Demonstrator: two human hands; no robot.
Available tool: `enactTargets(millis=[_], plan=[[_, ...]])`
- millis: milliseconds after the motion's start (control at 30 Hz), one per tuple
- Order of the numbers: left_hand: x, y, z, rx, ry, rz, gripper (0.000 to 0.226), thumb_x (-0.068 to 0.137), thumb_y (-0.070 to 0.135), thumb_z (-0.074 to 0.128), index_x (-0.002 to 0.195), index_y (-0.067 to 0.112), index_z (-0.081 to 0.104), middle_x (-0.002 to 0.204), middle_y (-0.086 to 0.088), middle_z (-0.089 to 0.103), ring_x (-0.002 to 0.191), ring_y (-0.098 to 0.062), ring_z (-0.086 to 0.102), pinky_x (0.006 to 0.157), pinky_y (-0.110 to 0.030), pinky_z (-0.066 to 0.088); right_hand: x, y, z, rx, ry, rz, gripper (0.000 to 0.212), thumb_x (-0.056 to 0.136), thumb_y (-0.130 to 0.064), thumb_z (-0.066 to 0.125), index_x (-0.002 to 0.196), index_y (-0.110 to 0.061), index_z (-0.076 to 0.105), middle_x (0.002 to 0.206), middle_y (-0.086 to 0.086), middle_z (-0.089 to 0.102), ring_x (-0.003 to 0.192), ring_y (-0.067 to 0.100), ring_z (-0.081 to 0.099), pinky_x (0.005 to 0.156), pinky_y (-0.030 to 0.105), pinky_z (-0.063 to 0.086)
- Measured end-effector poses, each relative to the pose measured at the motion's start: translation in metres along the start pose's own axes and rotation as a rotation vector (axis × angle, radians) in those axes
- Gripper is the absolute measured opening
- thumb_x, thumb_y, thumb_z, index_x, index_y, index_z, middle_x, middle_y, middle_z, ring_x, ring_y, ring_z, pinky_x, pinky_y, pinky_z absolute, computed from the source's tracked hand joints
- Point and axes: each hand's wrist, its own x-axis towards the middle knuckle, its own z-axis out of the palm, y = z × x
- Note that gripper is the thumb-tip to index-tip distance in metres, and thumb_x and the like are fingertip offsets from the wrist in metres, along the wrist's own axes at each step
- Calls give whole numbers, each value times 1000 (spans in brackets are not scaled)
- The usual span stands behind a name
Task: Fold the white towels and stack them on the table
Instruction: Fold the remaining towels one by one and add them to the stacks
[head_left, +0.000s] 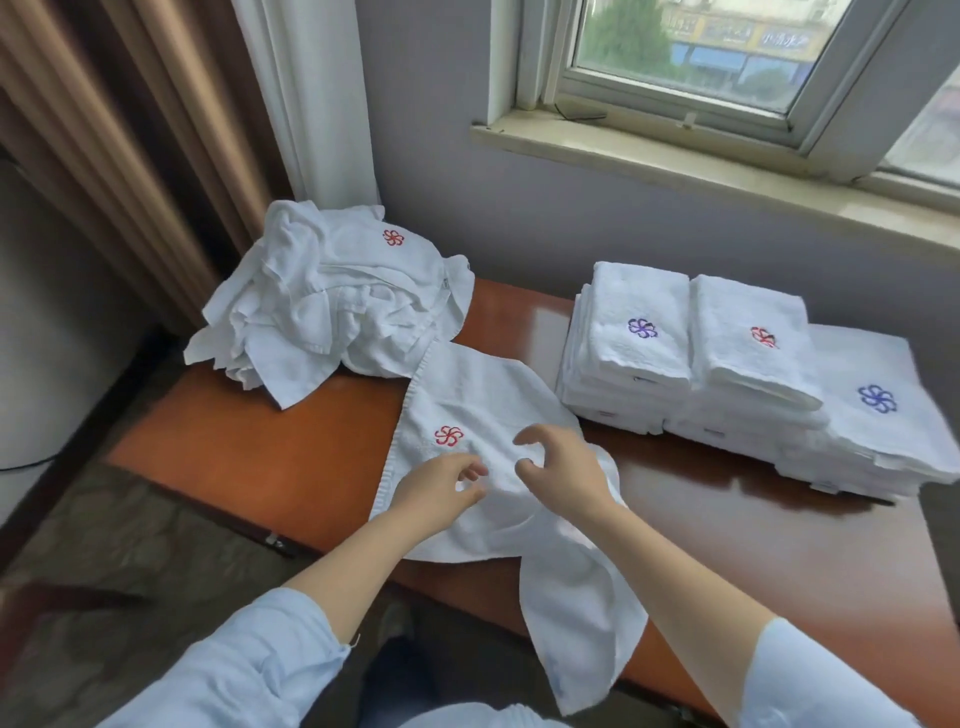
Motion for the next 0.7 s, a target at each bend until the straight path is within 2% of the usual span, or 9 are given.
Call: enactTargets(millis=[133, 333, 433, 500, 600, 700], plan=[[8, -30, -26, 44, 26, -57, 25, 90, 41, 63, 115, 41, 62, 116, 22, 58, 105, 3, 55, 83, -23, 45, 21, -15, 28, -50, -198, 47, 58, 86, -28, 61, 142, -28, 46, 147, -6, 47, 137, 17, 37, 108, 36, 38], [38, -68, -58, 109, -20, -81, 46, 91, 42, 64, 135, 35, 50, 139, 12, 44, 116, -9, 54, 87, -29, 49, 56, -28, 61, -102, -283, 178, 89, 82, -34, 70, 156, -30, 21, 161, -5, 21, 147, 21, 22, 111, 39, 36], [59, -81, -69, 153, -78, -48, 58, 89, 40, 66, 142, 34, 43, 146, 9, 36, 120, -13, 50, 92, -33, 49, 74, -33, 76, -152, -279, 248, 101, 79, -35, 72, 157, -31, 8, 163, -2, 15, 149, 24, 14, 114, 44, 32], [74, -88, -73, 179, -125, -11, 67, 87, 38, 70, 145, 33, 39, 151, 8, 30, 129, -14, 43, 98, -35, 46, 83, -35, 86, -157, -282, 313, 112, 76, -38, 76, 157, -32, -1, 163, -3, 14, 150, 26, 9, 116, 52, 27], [93, -97, -77, 259, -229, 55, 78, 85, 35, 72, 151, 32, 29, 157, 5, 20, 140, -17, 31, 103, -36, 42, 91, -36, 102, -167, -296, 402, 127, 67, -42, 82, 156, -33, -8, 157, -3, 17, 149, 28, 7, 115, 58, 23], [109, -102, -79, 390, -297, 132, 85, 84, 30, 71, 154, 31, 22, 156, 3, 22, 139, -21, 31, 101, -34, 41, 98, -35, 112, -255, -252, 425, 116, 68, -33, 77, 155, -34, 0, 145, -2, 27, 140, 31, 18, 111, 55, 28]])
